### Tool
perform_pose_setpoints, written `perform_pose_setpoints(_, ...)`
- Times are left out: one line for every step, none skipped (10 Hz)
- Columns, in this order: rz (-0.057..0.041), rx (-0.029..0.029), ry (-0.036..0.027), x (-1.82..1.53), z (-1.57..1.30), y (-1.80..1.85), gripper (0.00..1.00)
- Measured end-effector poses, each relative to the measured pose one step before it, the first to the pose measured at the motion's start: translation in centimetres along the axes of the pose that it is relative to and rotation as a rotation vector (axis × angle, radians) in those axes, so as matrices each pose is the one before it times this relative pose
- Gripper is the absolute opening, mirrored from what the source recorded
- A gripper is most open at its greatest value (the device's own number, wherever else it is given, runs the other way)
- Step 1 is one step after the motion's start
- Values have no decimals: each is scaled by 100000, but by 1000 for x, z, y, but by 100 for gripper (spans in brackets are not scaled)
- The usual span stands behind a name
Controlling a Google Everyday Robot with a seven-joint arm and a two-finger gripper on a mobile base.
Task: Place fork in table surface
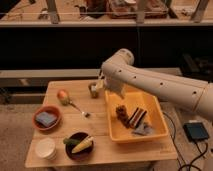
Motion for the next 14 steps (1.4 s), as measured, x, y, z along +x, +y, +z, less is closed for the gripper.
perform_pose_setpoints(-6578,1733,1849,-81,-131,-1118,80)
perform_pose_setpoints(-12164,1678,2941,-108,-207,-2079,80)
perform_pose_setpoints(-9453,-597,1553,38,36,-1269,80)
perform_pose_setpoints(-12000,-1258,1006,162,59,-1862,80)
perform_pose_setpoints(-7562,-1002,841,294,-73,-1036,80)
perform_pose_setpoints(-4842,-819,298,148,-18,-556,80)
perform_pose_setpoints(-479,-150,-5,-2,13,-12,80)
perform_pose_setpoints(-249,-51,126,73,5,-66,80)
perform_pose_setpoints(-1140,-2,-2,135,173,80,80)
perform_pose_setpoints(-3411,379,-121,168,652,-439,80)
perform_pose_setpoints(-4032,923,120,199,868,-952,80)
perform_pose_setpoints(-6488,1376,369,474,1520,-1810,80)
perform_pose_setpoints(-5130,1383,485,626,1701,-2042,80)
perform_pose_setpoints(-2864,952,271,421,1220,-1420,80)
